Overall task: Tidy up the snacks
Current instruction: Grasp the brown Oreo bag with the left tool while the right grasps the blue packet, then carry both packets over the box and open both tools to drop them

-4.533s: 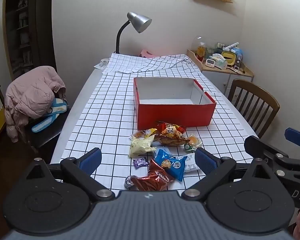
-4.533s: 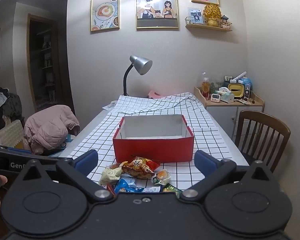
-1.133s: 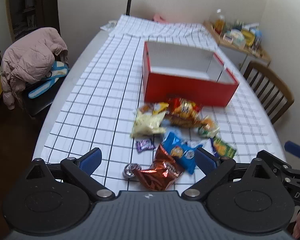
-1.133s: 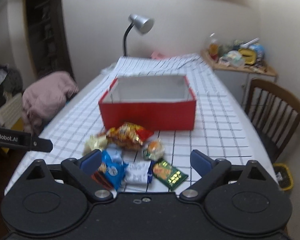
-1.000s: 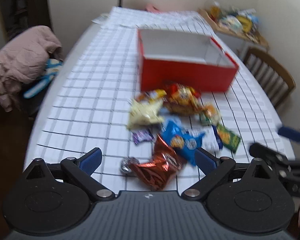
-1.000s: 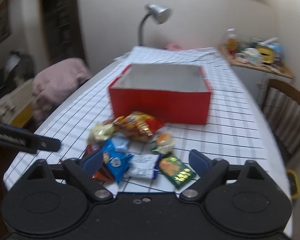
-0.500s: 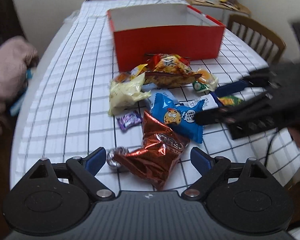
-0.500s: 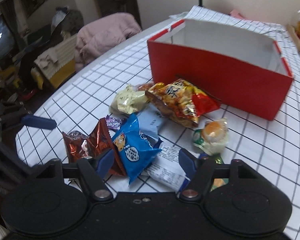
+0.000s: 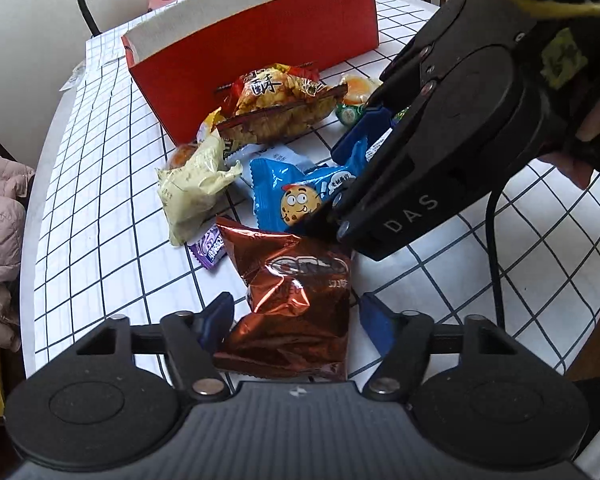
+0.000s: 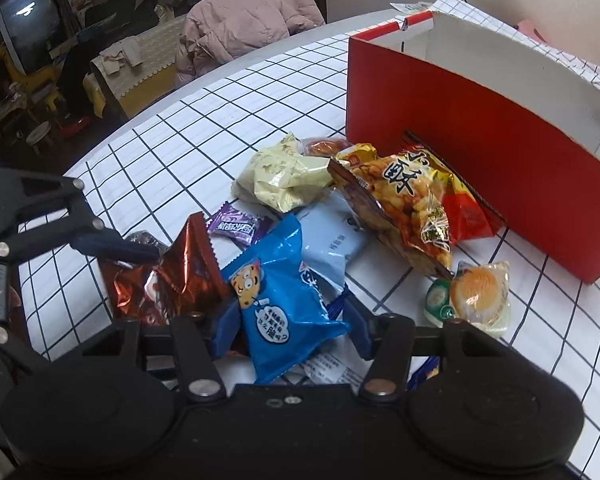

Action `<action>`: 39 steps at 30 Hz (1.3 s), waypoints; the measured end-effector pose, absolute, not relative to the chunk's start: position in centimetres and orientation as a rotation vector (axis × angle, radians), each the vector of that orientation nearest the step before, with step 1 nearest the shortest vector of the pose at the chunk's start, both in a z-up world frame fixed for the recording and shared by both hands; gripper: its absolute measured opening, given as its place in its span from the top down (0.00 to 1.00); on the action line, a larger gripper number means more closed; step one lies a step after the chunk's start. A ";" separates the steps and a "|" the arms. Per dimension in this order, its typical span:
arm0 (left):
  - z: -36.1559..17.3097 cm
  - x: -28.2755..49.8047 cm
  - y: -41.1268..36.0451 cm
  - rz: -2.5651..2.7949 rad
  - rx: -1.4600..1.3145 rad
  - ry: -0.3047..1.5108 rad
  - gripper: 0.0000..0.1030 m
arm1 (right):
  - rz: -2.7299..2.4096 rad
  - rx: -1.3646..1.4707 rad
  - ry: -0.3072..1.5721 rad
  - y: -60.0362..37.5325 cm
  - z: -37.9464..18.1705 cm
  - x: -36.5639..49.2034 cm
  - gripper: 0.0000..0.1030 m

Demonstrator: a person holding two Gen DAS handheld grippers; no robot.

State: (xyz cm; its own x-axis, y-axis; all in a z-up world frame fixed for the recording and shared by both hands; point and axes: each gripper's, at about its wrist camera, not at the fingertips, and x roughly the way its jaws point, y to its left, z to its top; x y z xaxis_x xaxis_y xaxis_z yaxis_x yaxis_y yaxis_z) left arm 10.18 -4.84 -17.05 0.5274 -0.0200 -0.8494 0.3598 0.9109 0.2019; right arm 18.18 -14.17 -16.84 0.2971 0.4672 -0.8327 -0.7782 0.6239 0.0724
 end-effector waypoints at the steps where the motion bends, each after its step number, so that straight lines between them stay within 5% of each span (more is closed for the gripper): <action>1: -17.0 10.2 -4.8 -0.231 0.374 0.994 0.36 | 0.856 -0.389 0.944 -14.1 -16.8 18.1 0.50; 4: -17.0 10.3 -4.6 -0.223 0.359 0.993 0.43 | 0.863 -0.405 0.924 -14.0 -16.6 17.6 0.58; 12: -16.8 10.7 -3.6 -0.187 0.276 1.002 0.50 | 0.784 -0.362 0.904 -14.0 -16.2 17.0 0.63; 39: -6.9 13.8 0.1 -0.073 -0.098 0.925 0.51 | 0.527 -0.114 0.728 -19.1 -6.0 17.2 0.63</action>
